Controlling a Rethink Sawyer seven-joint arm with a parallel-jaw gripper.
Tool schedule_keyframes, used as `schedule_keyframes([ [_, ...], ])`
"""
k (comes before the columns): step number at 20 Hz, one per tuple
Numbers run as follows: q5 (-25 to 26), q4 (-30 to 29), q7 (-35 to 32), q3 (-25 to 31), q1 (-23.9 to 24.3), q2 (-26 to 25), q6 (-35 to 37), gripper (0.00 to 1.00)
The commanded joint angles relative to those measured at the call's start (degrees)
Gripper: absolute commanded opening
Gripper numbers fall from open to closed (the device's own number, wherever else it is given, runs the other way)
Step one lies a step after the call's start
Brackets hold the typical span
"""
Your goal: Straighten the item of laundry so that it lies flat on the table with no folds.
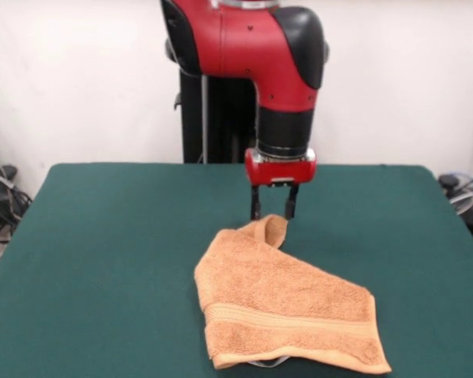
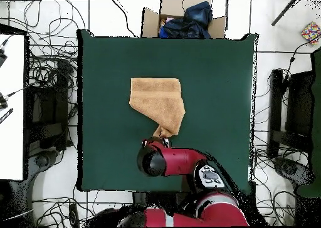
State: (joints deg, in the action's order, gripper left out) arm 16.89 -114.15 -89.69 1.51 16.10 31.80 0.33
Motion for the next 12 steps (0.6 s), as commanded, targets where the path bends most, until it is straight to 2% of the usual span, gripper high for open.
schedule_keyframes([
  [1, 6.57, -3.84, -5.30, 5.40, 6.66, 2.85, -3.84, 1.00],
  [5, 14.18, -6.93, -2.03, 7.93, 15.14, 4.07, -4.42, 1.00],
  [9, 20.03, -8.74, 0.68, 9.95, 21.79, 5.38, -1.15, 1.00],
  [12, 24.37, -11.35, 1.70, 13.12, 28.47, 7.28, -0.11, 1.00],
])
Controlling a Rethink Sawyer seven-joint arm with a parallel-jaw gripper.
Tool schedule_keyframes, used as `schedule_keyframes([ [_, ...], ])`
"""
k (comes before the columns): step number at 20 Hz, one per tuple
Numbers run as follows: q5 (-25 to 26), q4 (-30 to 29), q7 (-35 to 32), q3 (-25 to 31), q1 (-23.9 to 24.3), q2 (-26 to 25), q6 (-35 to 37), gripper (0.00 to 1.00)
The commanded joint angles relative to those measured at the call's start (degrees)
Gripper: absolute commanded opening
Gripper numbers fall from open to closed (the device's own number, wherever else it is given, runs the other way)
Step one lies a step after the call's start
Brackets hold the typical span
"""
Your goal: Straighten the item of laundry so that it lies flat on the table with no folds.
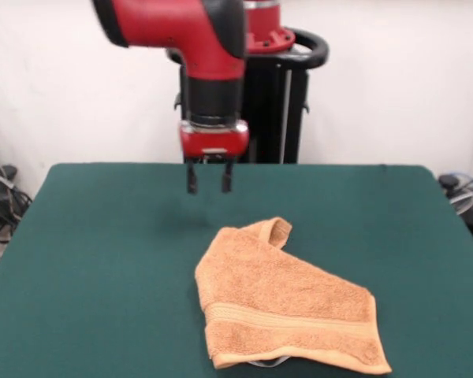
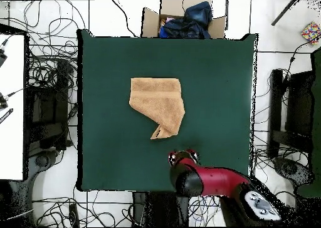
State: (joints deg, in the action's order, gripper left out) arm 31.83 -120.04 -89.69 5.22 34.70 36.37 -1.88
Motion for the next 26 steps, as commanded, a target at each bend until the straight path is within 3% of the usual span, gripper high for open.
schedule_keyframes([
  [1, 10.94, -5.98, 1.96, 9.65, 11.34, 3.06, 2.09, 1.00],
  [4, 13.64, -7.05, 1.15, 10.29, 14.80, 3.55, 2.17, 1.00],
  [8, 11.36, -6.84, -3.79, 11.23, 13.29, 3.68, 1.77, 1.00],
  [13, 8.89, -7.94, -2.94, 13.40, 11.99, 8.65, 6.24, 1.00],
  [16, 8.66, -6.73, -3.08, 12.04, 9.76, 9.52, 7.27, 1.00],
  [26, -0.06, -2.23, -6.42, 12.30, 0.81, 10.03, 13.04, 1.00],
])
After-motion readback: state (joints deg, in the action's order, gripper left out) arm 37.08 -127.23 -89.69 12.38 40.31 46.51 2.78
